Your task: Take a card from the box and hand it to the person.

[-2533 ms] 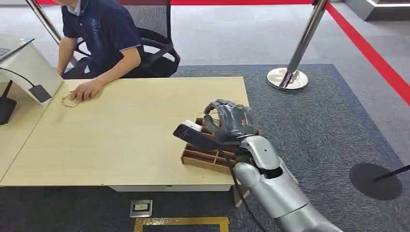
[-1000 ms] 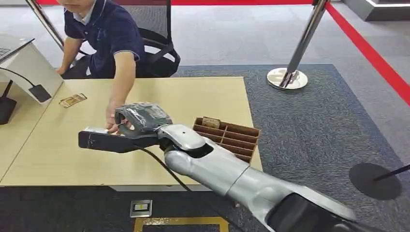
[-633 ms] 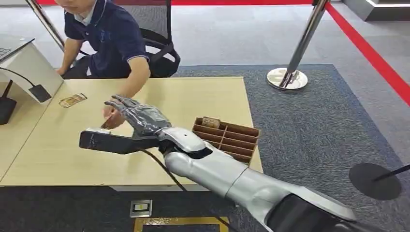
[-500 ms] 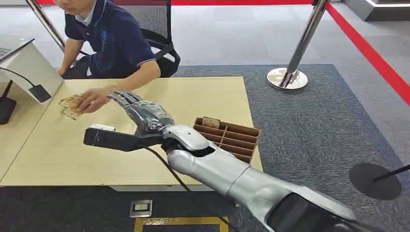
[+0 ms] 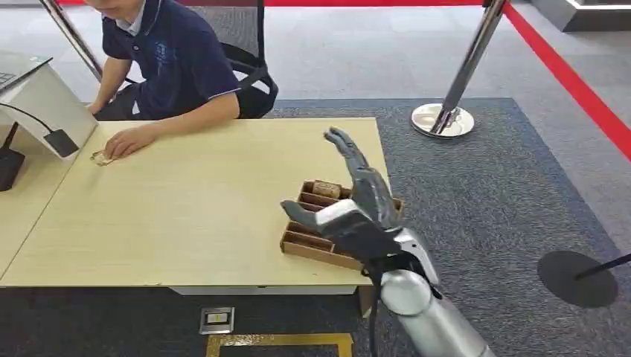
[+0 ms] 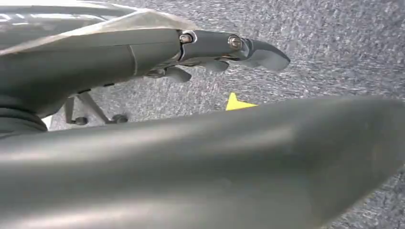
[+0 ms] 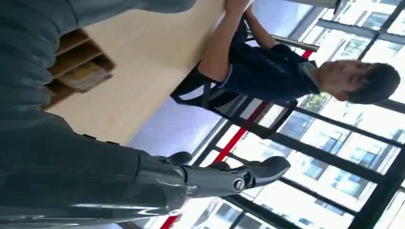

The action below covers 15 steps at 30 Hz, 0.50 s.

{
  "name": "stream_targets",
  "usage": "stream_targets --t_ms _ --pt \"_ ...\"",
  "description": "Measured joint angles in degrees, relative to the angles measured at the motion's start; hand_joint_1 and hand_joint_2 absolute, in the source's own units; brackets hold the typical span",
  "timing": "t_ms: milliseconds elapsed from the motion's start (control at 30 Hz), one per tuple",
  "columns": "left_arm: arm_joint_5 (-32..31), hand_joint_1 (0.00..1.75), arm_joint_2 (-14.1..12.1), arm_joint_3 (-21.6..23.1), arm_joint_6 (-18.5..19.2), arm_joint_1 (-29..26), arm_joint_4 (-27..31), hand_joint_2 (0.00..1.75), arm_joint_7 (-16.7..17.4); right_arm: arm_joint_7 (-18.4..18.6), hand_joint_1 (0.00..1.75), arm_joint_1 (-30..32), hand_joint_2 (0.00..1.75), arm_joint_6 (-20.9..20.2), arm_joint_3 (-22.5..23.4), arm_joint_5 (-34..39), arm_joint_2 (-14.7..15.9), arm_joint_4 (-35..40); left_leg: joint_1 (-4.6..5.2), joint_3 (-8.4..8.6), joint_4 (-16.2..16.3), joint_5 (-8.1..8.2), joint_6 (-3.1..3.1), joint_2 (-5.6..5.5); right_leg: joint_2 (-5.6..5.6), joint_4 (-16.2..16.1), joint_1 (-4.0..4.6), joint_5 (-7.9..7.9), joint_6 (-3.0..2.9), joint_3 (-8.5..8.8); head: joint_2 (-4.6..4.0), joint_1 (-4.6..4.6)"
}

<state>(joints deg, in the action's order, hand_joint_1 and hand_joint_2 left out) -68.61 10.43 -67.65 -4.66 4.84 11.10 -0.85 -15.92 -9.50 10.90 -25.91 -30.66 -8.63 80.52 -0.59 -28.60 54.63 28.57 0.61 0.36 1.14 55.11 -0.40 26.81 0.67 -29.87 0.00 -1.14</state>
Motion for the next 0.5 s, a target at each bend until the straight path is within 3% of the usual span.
stream_targets --t_ms 100,233,333,433,500 --pt "0.5 0.00 -0.2 -0.4 0.0 0.0 0.0 0.00 0.3 -1.9 0.00 11.4 1.75 -3.3 7.1 4.1 1.4 10.1 0.00 -0.02 0.0 0.09 0.00 0.06 0.00 0.0 -0.03 0.02 0.00 -0.03 0.00 0.02" --pt "0.7 0.00 -0.3 -0.7 0.0 0.0 0.0 0.00 0.5 2.3 0.00 22.7 1.75 -5.0 16.2 5.2 1.4 17.9 -0.01 0.01 0.0 0.09 0.00 0.06 0.00 0.0 -0.04 0.07 0.03 -0.04 0.00 0.02" --pt "0.7 0.00 -0.4 -0.9 -0.1 0.0 0.0 0.00 1.0 0.9 0.00 27.9 1.75 -12.8 26.6 2.6 -1.9 19.8 -0.01 -0.01 0.0 0.09 0.00 0.10 0.00 0.0 -0.04 0.06 0.02 -0.02 0.00 0.02" --pt "1.5 0.00 -0.4 -1.2 -0.5 0.0 0.0 0.00 1.0 2.2 0.00 27.7 1.75 -20.7 39.2 1.4 -5.3 15.3 -0.04 0.05 0.0 0.07 0.01 0.11 -0.01 0.0 -0.01 0.05 0.00 0.04 0.00 0.00" --pt "2.1 0.00 -0.4 -1.7 -1.0 -0.2 0.0 0.00 0.5 0.1 0.00 23.9 1.75 -19.7 48.7 -1.0 -5.7 5.2 -0.04 0.09 0.0 0.04 -0.01 0.13 -0.01 0.0 0.01 -0.01 0.01 0.11 0.00 0.02"
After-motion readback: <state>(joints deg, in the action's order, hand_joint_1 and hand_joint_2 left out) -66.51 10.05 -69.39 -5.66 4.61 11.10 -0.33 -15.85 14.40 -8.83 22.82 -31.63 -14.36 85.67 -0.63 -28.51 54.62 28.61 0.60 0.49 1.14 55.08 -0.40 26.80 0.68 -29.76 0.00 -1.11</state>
